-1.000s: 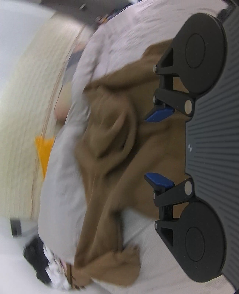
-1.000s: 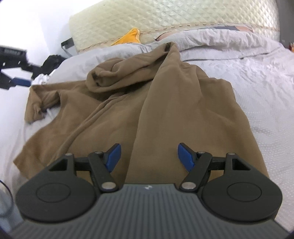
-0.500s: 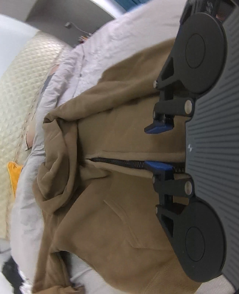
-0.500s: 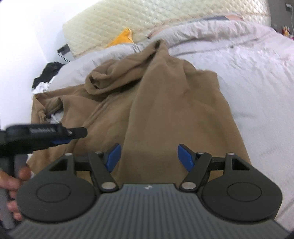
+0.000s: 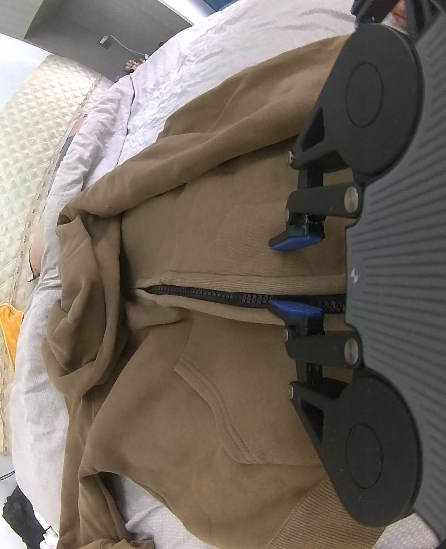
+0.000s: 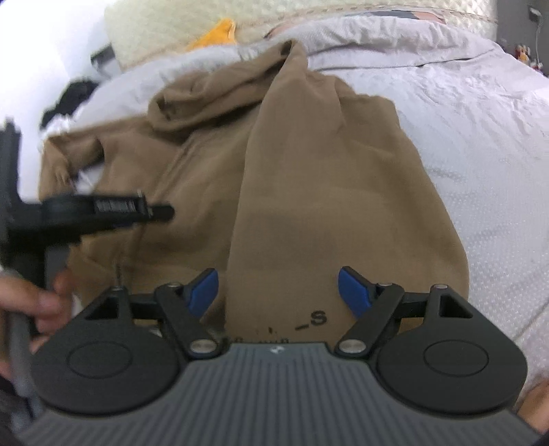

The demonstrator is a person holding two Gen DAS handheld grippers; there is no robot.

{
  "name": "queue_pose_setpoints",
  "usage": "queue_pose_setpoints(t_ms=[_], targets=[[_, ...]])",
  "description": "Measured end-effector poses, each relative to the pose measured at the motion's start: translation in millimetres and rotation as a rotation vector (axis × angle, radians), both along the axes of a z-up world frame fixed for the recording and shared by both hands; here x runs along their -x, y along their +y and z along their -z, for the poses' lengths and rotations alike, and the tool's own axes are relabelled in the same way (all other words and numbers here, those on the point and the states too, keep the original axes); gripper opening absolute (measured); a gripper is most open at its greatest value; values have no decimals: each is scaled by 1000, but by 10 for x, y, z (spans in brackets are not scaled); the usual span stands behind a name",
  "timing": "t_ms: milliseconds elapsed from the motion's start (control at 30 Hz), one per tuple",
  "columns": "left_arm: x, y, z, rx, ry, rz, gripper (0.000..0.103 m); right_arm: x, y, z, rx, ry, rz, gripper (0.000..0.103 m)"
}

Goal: Fold large clothes

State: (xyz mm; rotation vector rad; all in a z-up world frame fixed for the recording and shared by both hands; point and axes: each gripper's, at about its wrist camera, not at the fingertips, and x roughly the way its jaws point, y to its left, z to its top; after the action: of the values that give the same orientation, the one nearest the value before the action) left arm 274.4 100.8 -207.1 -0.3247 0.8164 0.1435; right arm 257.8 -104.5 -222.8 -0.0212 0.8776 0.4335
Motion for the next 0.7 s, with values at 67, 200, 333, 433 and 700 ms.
queue_pose_setpoints(t_ms=[67,200,333,433,700], targets=[[14,0,-6,0,-2,0,37,-22,51,92,38,9,-11,84],[44,-30,-32,5,-5,-10,37,-2,228,217,203,-11,-40,80],[85,-8,-46,26,-14,-16,37,20,165,163,240,-20,-3,47],[110,32,-54,49,-21,-25,37,-26,38,-20,195,12,-13,22],[225,86,-94,89,-58,-57,37,-498,-647,-815,169,-107,106,9]])
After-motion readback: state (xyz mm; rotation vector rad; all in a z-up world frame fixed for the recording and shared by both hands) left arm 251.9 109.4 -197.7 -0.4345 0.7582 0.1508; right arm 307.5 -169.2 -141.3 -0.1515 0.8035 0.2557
